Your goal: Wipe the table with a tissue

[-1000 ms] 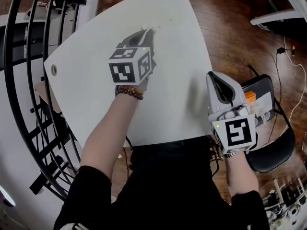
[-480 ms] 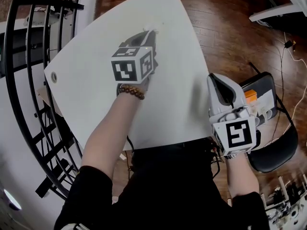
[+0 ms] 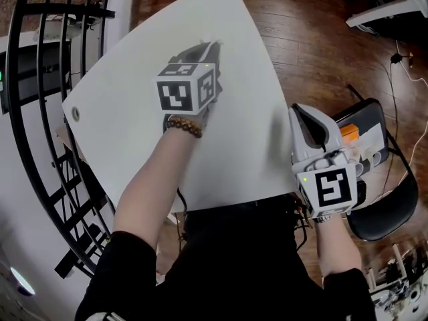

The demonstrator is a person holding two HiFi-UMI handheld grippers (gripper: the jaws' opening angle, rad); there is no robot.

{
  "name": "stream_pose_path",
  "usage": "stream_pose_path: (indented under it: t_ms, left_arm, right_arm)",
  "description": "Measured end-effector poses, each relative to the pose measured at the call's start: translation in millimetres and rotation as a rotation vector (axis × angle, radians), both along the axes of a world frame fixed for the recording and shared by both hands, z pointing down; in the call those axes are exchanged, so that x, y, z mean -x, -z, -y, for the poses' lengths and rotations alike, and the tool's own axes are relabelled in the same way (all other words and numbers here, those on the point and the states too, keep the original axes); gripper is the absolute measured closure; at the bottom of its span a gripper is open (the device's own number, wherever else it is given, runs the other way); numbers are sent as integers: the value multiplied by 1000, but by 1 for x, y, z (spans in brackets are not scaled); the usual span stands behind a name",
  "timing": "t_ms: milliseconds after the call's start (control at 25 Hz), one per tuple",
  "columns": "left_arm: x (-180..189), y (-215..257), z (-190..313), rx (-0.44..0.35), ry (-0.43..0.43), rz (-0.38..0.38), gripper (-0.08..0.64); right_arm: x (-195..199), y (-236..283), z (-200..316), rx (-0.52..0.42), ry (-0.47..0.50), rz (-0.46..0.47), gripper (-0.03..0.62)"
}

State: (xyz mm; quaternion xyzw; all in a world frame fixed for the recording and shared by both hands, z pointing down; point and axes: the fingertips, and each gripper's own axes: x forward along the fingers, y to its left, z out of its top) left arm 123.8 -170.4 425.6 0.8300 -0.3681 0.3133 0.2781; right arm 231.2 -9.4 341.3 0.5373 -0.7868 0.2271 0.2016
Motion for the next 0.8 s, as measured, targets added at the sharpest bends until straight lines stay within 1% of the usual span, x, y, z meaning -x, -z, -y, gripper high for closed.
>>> stream_pose_path:
  t_ms: [160, 240, 560, 800]
  left_arm:
    - [-2, 0, 3, 9, -10, 1, 537]
    - [-4, -1, 4, 15, -14, -1, 537]
    - [-15, 1, 9, 15, -28, -2, 537]
    - [-25, 1, 10, 27, -32, -39, 537]
  right_arm:
    - [4, 2, 2, -6, -1, 19, 600]
    - [2, 0, 1, 6, -5, 12, 600]
    - [-1, 2, -1, -11, -16, 35, 600]
    - [-9, -2, -5, 5, -26, 14, 600]
